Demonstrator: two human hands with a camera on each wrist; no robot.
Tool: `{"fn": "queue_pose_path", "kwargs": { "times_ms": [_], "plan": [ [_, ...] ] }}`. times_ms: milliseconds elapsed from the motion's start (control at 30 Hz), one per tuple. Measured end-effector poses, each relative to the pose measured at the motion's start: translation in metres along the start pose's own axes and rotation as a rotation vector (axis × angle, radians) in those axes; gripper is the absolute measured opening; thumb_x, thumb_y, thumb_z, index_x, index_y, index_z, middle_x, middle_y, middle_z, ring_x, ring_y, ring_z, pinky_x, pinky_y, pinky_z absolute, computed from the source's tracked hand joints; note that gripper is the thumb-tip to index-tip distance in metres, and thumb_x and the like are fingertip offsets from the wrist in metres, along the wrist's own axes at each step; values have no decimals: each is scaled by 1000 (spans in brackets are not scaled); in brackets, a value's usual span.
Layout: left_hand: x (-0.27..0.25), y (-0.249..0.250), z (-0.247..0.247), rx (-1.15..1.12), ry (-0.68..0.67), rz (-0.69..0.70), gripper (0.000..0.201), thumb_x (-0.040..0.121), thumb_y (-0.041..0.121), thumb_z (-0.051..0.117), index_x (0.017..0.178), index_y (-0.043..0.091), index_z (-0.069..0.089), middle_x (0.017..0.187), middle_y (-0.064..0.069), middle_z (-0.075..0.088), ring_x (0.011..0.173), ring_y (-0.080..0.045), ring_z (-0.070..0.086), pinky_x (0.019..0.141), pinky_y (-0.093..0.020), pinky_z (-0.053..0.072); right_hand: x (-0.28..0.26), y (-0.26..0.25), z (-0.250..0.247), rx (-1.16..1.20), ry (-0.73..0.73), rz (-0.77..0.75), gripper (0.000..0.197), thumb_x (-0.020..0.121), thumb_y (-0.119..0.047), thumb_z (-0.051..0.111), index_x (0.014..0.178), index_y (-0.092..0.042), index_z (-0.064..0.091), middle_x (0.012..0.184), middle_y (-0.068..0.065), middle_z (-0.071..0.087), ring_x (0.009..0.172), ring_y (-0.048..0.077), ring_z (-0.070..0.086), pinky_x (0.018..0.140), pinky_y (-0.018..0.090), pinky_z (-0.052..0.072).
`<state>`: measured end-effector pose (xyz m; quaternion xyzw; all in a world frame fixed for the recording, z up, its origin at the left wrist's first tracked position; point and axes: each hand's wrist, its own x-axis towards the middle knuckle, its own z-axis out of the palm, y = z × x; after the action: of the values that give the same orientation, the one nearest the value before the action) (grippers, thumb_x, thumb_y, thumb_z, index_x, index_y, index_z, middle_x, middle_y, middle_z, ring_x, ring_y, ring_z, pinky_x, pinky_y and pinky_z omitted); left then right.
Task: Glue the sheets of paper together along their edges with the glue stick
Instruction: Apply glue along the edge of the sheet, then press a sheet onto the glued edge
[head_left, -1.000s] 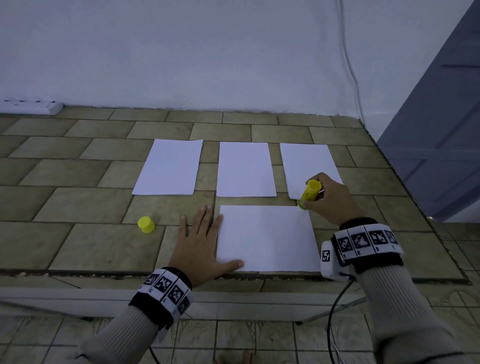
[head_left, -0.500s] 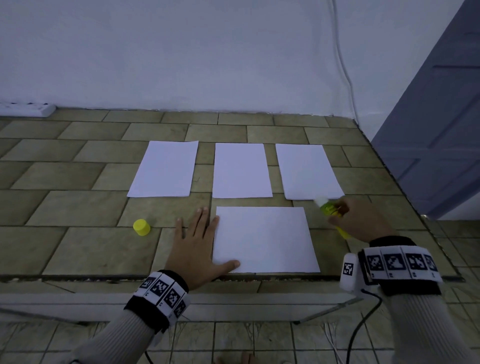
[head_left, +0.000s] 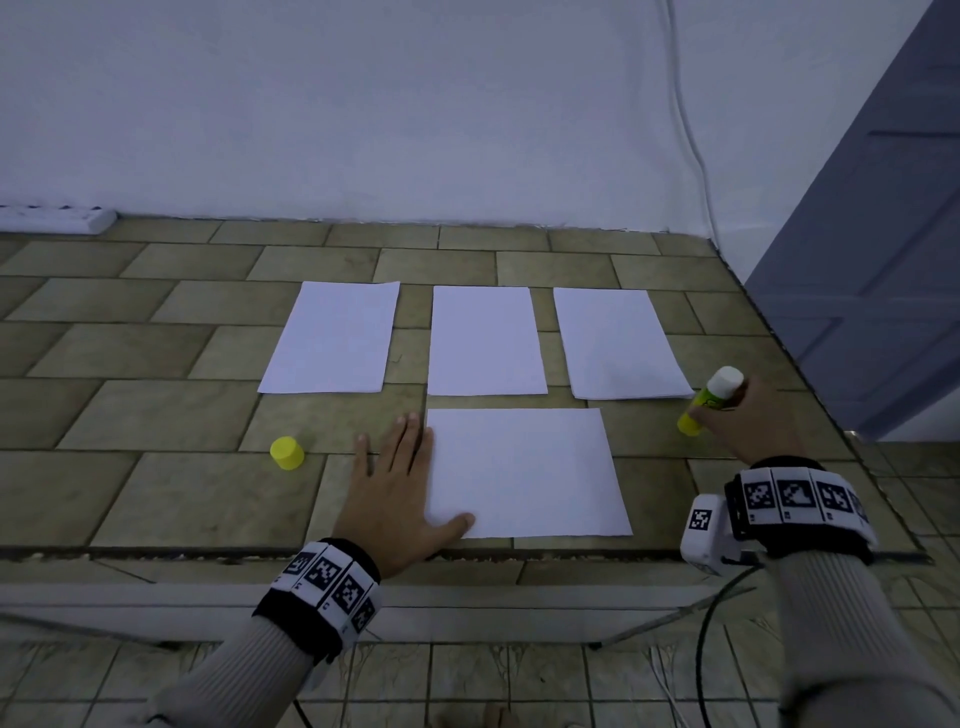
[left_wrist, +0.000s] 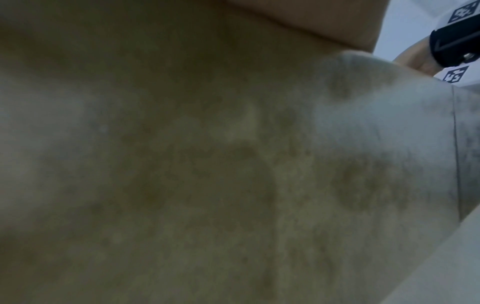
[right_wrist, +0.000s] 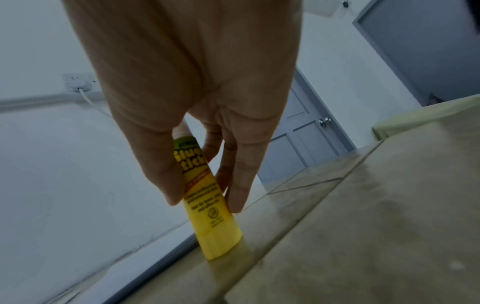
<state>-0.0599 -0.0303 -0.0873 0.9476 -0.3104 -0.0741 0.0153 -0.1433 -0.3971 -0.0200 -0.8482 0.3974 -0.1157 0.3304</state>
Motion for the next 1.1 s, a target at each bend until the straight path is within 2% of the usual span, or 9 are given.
{"fn": "queue_pose_path", "kwargs": {
  "times_ms": [100, 167, 233, 400, 500, 600, 733, 833, 1100],
  "plan": [
    [0, 0, 1, -6, 27, 5, 114, 71, 84, 11, 155, 7, 0, 163, -10, -9, 149, -21, -13, 118, -57, -5, -4, 0, -1, 16, -11, 30, 49, 78, -16, 77, 116, 1, 52, 103, 16, 58, 94, 32, 56, 77, 37, 41],
    [0, 0, 2, -13, 43, 7, 112, 73, 83, 13, 155, 6, 3, 163, -9, -7, 149, -20, -11, 118, -58, -4, -10, 0, -1, -105, -85, 91, 31, 83, -27, 72, 89, -1, 58, 80, 13, 56, 73, 25, 52, 66, 32, 39],
    [0, -1, 4, -17, 52, 9, 111, 75, 81, 13, 155, 6, 5, 162, -10, -6, 148, -19, -11, 118, -58, -2, -20, -1, 3, -293, -234, 103, 34, 90, -33, 60, 73, -5, 53, 72, 11, 56, 67, 23, 52, 61, 30, 37],
    [1, -2, 6, -25, 37, 2, 115, 72, 87, -10, 153, 6, -4, 161, -8, -10, 148, -19, -12, 119, -57, -1, -40, -38, 30, -368, -424, -139, 31, 89, -26, 61, 65, -13, 48, 67, 3, 53, 61, 12, 48, 56, 24, 36],
    [1, -2, 5, -29, 21, -1, 113, 67, 87, -17, 148, 8, -18, 159, -6, -17, 147, -18, -17, 119, -55, -6, -31, -67, 41, -288, -315, -336, 14, 87, -24, 64, 88, -12, 58, 92, 5, 60, 83, 17, 54, 70, 25, 40],
    [1, -2, 5, -19, 11, -2, 115, 69, 87, -16, 151, 6, -12, 160, -6, -15, 148, -19, -15, 119, -56, -5, -3, -81, 57, -403, -252, -365, 41, 88, -30, 63, 121, -9, 49, 123, 11, 49, 116, 27, 44, 89, 36, 42],
    [0, -1, 4, -38, 19, 4, 115, 69, 87, -15, 153, 8, -9, 161, -6, -13, 148, -18, -16, 119, -56, -5, 27, -82, 81, -597, -350, -152, 78, 89, -51, 56, 144, -4, 27, 152, 15, 24, 140, 37, 20, 109, 53, 29],
    [0, -1, 3, -22, -4, -5, 116, 66, 87, -18, 153, 9, -13, 159, -5, -20, 147, -17, -19, 118, -55, -9, 38, -76, 90, -656, -385, -116, 81, 87, -57, 55, 141, -2, 30, 148, 17, 29, 136, 41, 26, 108, 55, 30],
    [0, 0, 2, -21, -4, -8, 116, 66, 86, -20, 153, 10, -11, 161, -5, -18, 147, -17, -19, 118, -55, -8, 40, -71, 88, -641, -300, -193, 62, 85, -53, 62, 118, -3, 47, 122, 16, 53, 113, 34, 51, 92, 43, 46]
  ]
}}
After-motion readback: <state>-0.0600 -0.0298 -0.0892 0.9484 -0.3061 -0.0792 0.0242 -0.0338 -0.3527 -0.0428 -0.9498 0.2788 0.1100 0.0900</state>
